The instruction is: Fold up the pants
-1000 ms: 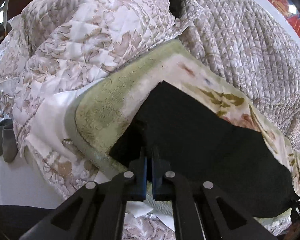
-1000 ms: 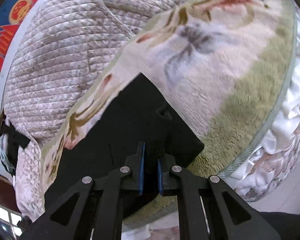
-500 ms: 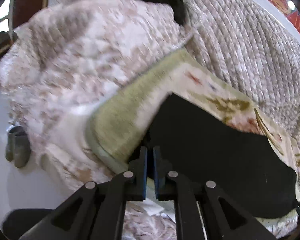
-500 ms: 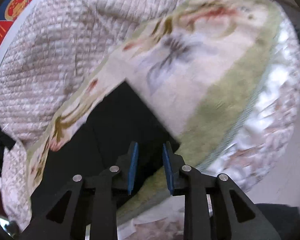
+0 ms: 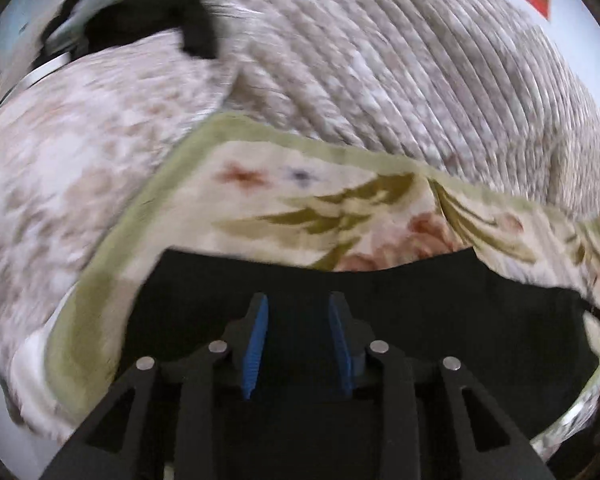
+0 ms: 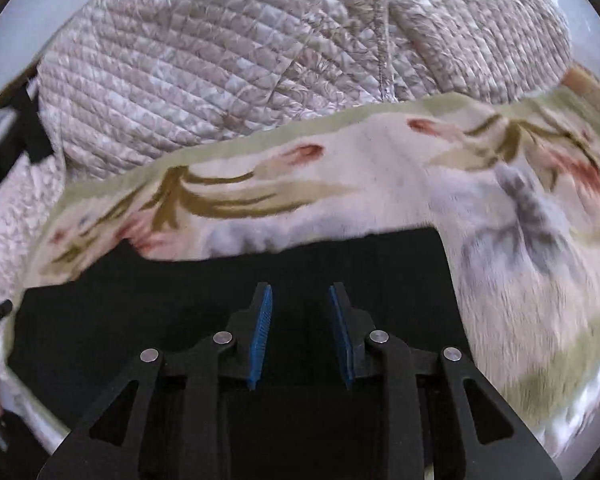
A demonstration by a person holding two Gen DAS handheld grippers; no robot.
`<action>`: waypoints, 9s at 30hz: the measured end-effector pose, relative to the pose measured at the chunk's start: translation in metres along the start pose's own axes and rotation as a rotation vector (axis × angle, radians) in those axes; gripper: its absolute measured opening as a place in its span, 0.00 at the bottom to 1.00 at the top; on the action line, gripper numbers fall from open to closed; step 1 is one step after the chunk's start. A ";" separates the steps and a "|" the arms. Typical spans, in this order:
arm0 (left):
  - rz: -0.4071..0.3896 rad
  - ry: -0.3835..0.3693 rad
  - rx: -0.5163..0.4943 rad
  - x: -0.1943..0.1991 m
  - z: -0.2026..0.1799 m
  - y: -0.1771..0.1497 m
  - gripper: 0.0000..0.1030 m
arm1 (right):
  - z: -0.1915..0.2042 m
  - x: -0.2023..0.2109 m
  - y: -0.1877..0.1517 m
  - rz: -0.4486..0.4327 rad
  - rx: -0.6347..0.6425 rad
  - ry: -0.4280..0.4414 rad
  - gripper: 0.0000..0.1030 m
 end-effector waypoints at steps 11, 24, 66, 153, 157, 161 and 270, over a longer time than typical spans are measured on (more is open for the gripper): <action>0.047 0.125 -0.060 -0.063 0.001 -0.002 0.33 | -0.029 -0.051 -0.006 0.105 -0.019 -0.114 0.29; -0.023 0.244 -0.022 -0.046 0.033 0.013 0.34 | 0.000 -0.030 0.007 -0.015 0.026 -0.095 0.43; -0.023 0.248 0.026 -0.008 0.067 -0.029 0.50 | 0.075 0.005 -0.057 0.004 0.156 0.045 0.43; 0.300 -0.474 -0.092 -0.010 -0.183 -0.105 0.07 | 0.037 0.053 -0.060 -0.134 -0.116 0.195 0.65; 0.310 -0.555 -0.111 0.008 -0.188 -0.106 0.12 | 0.035 0.051 -0.062 -0.120 -0.137 0.204 0.65; 0.237 -0.575 -0.117 0.033 -0.173 -0.082 0.21 | 0.047 0.050 -0.060 -0.106 -0.138 0.249 0.65; 0.024 -0.167 -0.256 0.015 -0.086 -0.096 0.30 | 0.124 0.022 -0.089 -0.078 0.270 0.109 0.23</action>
Point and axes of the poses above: each gripper's, at about its wrist camera, not at the fingertips, and x roughly against the way its jaws point, z to its left, y to its top, the point moved 8 cm from there along -x, roughly the way its jaws point, and after that the axes turned 10 degrees about x, right-handed, at the moved point
